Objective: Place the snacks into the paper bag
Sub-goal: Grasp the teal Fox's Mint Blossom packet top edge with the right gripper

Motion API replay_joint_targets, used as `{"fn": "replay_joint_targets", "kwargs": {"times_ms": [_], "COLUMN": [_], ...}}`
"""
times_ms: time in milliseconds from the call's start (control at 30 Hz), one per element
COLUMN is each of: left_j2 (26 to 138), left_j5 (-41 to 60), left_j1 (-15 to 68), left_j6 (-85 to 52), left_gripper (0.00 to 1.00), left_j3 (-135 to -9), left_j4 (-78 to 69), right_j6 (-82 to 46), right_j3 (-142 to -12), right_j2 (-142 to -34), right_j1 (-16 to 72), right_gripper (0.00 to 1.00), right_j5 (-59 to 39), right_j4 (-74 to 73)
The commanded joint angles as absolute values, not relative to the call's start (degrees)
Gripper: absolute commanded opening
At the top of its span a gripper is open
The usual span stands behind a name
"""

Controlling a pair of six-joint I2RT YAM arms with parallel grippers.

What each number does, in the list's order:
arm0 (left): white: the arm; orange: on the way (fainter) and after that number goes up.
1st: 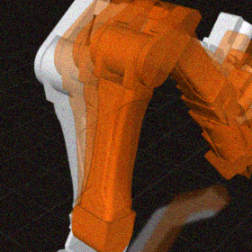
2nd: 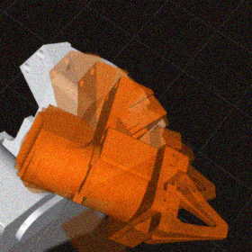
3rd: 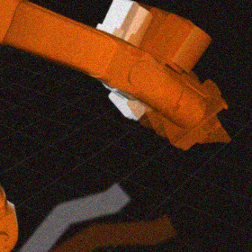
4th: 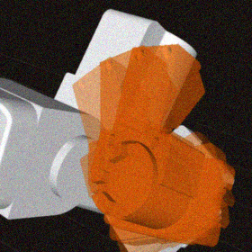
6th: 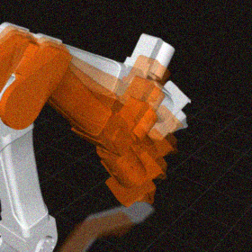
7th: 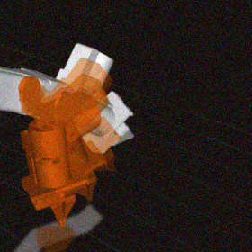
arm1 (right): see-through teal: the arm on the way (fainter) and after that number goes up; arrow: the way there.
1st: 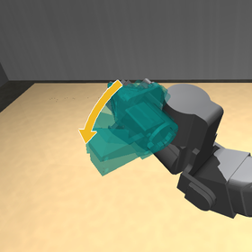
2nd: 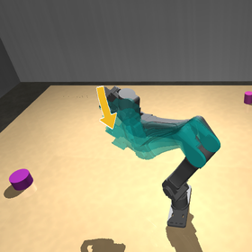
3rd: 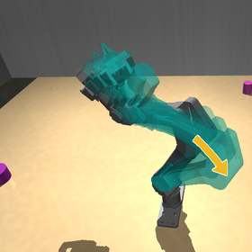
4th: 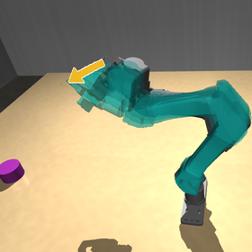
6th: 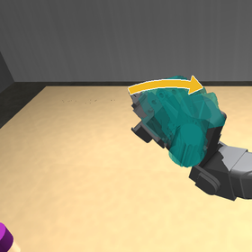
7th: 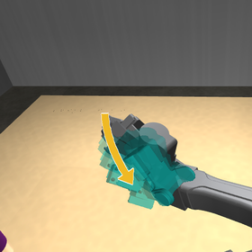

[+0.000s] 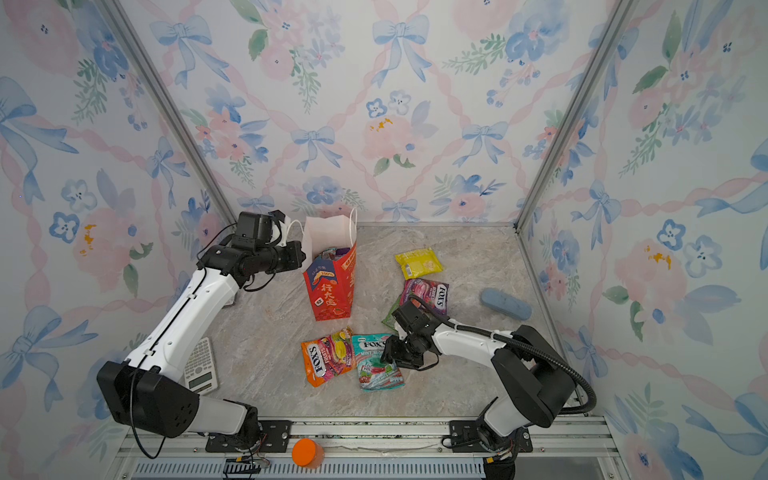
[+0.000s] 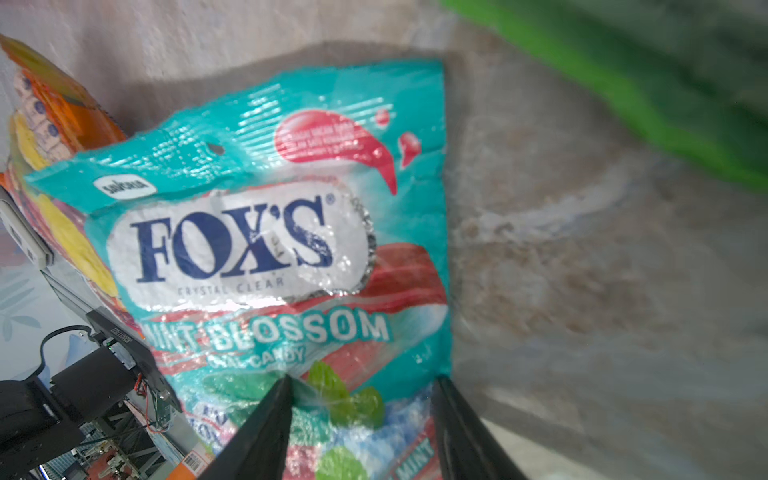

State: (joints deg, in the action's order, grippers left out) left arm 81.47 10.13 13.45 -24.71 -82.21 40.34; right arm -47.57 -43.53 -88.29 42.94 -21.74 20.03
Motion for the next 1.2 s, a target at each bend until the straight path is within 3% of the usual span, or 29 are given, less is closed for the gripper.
{"fn": "replay_joint_targets", "kwargs": {"times_ms": [0,300,800,867,1067,1167], "left_j2": [80.76,80.92,81.39,81.34,81.12,81.12], "left_j5": [11.14,11.03,11.35,11.29,11.21,11.18], "left_j1": [13.25,13.25,13.22,13.23,13.21,13.25], "left_j6": [-25.14,-25.02,-25.04,-24.96,-24.91,-24.94], "left_gripper": [0.0,0.0,0.0,0.0,0.0,0.0], "left_j3": [-80.97,-80.93,-81.07,-81.12,-81.12,-81.09], "left_j4": [42.35,42.36,42.36,42.34,42.34,42.36], "right_j6": [-47.69,-45.34,-45.18,-45.03,-45.05,-44.96], "right_j3": [-43.57,-45.86,-48.89,-49.36,-49.84,-49.97], "right_j2": [-90.62,-83.76,-92.77,-93.4,-93.23,-92.11], "right_j1": [43.85,44.03,46.74,46.58,46.37,46.0], "right_gripper": [0.55,0.58,0.57,0.49,0.09,0.0], "right_j5": [-18.98,-10.31,-13.8,-13.8,-13.8,-13.72], "right_j4": [22.02,29.95,26.99,26.75,25.82,25.64]}}
